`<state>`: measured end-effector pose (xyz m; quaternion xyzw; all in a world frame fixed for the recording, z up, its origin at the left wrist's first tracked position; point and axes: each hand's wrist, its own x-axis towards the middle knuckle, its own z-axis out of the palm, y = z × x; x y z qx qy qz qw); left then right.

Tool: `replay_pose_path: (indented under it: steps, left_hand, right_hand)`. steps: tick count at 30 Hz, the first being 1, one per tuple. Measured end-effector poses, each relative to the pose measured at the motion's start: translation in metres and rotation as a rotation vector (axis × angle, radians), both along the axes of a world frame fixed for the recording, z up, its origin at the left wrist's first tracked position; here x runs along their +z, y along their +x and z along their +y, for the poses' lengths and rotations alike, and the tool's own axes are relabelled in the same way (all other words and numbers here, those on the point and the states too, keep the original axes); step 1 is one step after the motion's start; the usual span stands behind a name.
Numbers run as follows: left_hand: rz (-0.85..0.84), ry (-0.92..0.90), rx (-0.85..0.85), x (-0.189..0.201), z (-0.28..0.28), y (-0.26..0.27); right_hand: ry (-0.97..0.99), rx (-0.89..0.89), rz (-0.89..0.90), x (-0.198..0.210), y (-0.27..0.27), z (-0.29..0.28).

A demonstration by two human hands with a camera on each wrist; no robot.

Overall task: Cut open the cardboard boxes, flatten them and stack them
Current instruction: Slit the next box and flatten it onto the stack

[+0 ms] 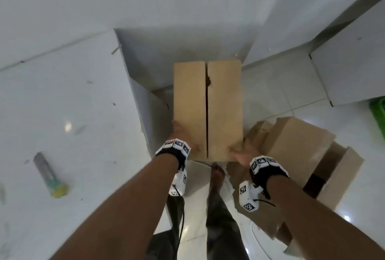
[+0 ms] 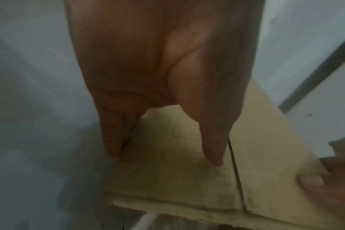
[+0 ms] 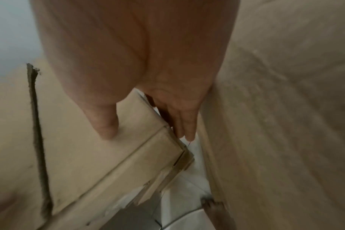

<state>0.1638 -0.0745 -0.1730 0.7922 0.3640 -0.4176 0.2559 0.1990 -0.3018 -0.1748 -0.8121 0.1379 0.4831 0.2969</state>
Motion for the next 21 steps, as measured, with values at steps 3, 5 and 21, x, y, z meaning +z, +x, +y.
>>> replay_pose_path:
  steps: [3,5,21]
  left_hand:
    - [-0.022,-0.055,0.084,0.008,0.006,-0.004]
    - [-0.111,-0.02,0.011,0.037,0.01,0.001]
    - [-0.987,0.02,0.12,0.347,0.091,-0.098]
  right_hand:
    - [0.119,-0.056,-0.09,0.003,-0.011,-0.006]
    - [0.177,-0.139,-0.208,0.02,-0.012,-0.008]
    - [0.615,0.325,-1.197,0.43,0.038,0.144]
